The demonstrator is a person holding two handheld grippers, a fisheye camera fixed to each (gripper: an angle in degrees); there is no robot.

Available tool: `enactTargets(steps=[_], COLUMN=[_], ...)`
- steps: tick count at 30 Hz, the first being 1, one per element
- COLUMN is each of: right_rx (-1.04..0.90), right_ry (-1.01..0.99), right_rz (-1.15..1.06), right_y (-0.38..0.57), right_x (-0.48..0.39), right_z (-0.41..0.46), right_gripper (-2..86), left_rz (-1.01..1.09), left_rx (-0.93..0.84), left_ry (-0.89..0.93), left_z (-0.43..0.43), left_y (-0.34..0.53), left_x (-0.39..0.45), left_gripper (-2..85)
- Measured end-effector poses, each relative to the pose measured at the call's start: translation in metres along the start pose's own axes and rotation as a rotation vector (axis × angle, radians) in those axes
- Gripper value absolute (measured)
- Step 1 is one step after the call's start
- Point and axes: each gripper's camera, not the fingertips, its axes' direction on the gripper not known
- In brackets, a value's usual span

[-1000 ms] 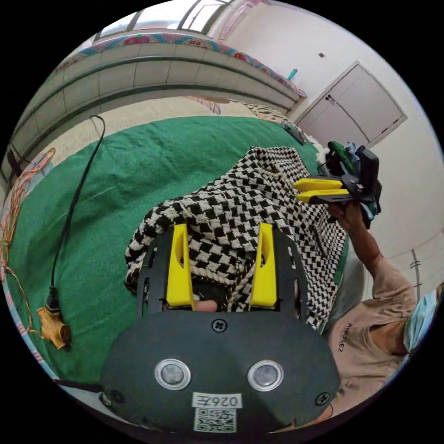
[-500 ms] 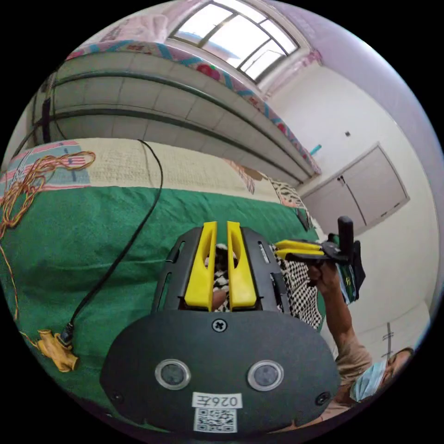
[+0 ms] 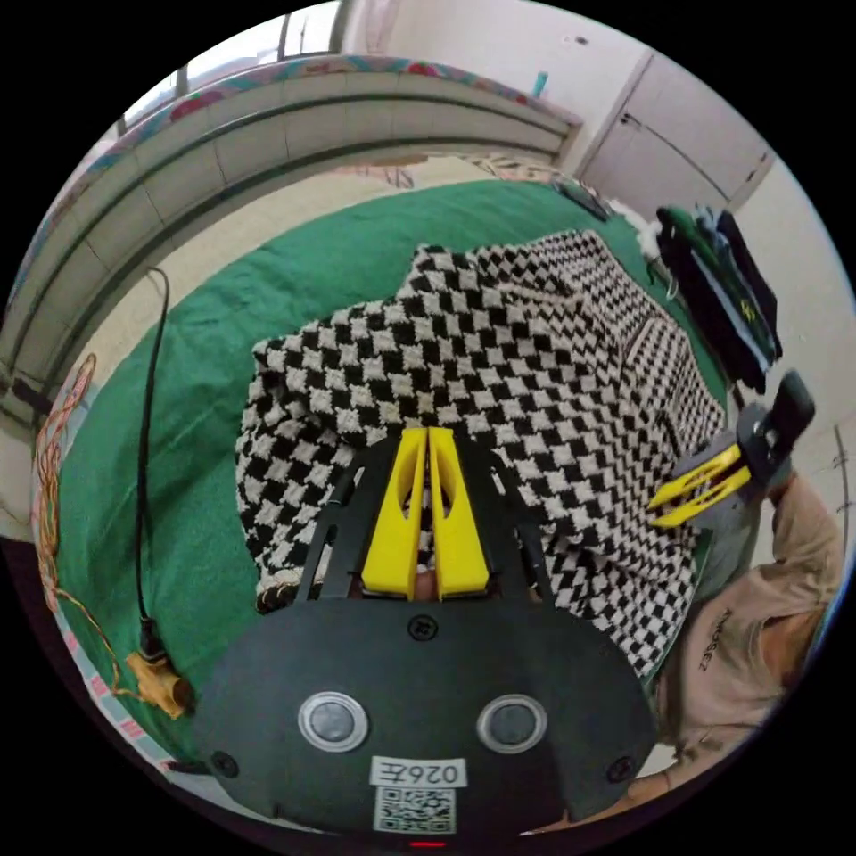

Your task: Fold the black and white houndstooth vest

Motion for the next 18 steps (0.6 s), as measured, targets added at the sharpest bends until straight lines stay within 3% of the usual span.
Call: enactTargets(steps=[3, 5, 10, 14, 16, 18], right_rx=[0.12, 0.116, 0.234, 0.42, 0.458, 0.449], right_ry=[0.168, 0.2, -0.033, 0.092, 0.211, 0.342], right_rz=[0.023, -0.011, -0.016, 0.15, 0.22, 0.312], right_y=[0.044, 0.06, 0.093, 0.138, 0.164, 0.198], right_x=[-0.021, -0.027, -0.019, 0.015, 0.032, 0.055], right_z=[-0.025, -0.031, -0.058, -0.115, -0.142, -0.17], right_gripper=[0.5, 2.3, 8.4, 0.7, -0.3, -0.7], left_rz=[-0.118, -0.117, 0.044, 0.139, 0.204, 0.239], left_rx=[0.08, 0.284, 0.741, 1.111, 1.121, 1.012], left_ry=[0.028, 0.097, 0.428, 0.289, 0.316, 0.425], left_z=[-0.035, -0.072, -0.112, -0.131, -0.13, -0.12], left_y=[0.011, 0.039, 0.107, 0.15, 0.142, 0.115], left_x=[0.017, 0.054, 0.133, 0.209, 0.235, 0.255], left_gripper=[-1.0, -1.0, -1.0, -1.0, -1.0, -1.0])
